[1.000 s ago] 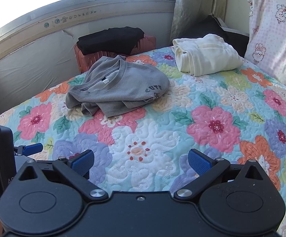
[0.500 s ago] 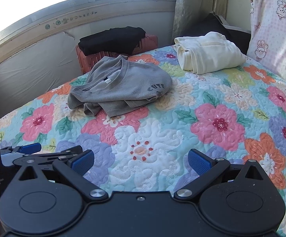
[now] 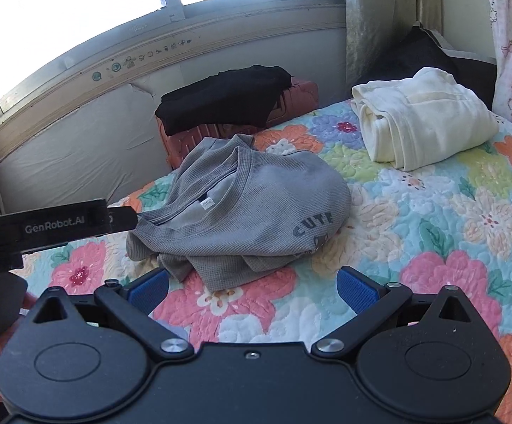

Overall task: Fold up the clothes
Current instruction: 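Reach both grippers into the crumpled grey shirt and close on its fabric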

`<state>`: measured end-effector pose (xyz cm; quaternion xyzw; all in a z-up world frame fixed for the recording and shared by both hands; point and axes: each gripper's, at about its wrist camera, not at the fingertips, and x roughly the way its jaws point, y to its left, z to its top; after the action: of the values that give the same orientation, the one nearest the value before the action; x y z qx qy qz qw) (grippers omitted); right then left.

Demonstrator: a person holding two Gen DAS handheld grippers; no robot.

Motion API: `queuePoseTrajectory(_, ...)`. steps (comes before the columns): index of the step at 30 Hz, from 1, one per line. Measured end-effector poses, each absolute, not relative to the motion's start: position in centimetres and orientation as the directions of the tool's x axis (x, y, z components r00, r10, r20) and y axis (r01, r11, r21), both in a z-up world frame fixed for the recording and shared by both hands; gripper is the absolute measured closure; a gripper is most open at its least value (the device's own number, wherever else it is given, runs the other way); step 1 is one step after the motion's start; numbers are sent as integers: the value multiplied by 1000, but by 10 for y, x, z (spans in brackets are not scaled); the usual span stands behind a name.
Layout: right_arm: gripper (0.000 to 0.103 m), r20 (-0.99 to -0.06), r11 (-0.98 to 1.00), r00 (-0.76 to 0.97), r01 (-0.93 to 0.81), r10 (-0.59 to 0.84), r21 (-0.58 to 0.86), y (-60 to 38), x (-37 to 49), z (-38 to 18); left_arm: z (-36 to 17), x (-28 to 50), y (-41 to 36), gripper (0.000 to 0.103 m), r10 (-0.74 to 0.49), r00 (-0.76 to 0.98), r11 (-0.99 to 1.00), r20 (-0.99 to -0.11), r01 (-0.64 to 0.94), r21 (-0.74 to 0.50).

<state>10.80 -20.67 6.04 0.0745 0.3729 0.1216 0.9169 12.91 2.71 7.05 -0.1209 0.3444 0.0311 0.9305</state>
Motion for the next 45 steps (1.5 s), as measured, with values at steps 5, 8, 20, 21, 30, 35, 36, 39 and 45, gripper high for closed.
queuePoseTrajectory(5,0,-680,944,663,-141,314,298,-220,155,64,62,160,43,2,-39,733,958,-679,-166,-234)
queuePoseTrajectory(8,0,-680,912,633,-107,370,397,-225,179,61,46,177,53,2,-49,720,951,-693,-179,-253)
queuePoseTrajectory(20,0,-646,697,624,217,439,683,-257,221,-9,-34,182,94,4,-123,758,829,-640,-276,-486)
queuePoseTrajectory(21,0,-649,706,626,214,432,675,-258,224,-12,-39,184,93,4,-133,762,825,-634,-270,-497)
queuePoseTrajectory(30,0,-651,760,626,139,430,635,-256,258,-38,-68,200,107,37,-225,739,702,-635,-329,-632)
queuePoseTrajectory(35,0,-665,722,644,244,379,648,-268,281,-65,-86,207,124,43,-263,729,623,-632,-372,-688)
queuePoseTrajectory(36,0,-672,726,646,256,363,638,-269,286,-70,-89,209,123,42,-267,725,620,-635,-375,-689)
queuePoseTrajectory(39,0,-646,731,673,227,360,644,-267,298,-80,-91,212,120,37,-282,733,602,-619,-368,-709)
queuePoseTrajectory(45,47,-601,709,665,150,444,689,-239,311,-81,-87,223,107,43,-398,710,625,-581,-253,-738)
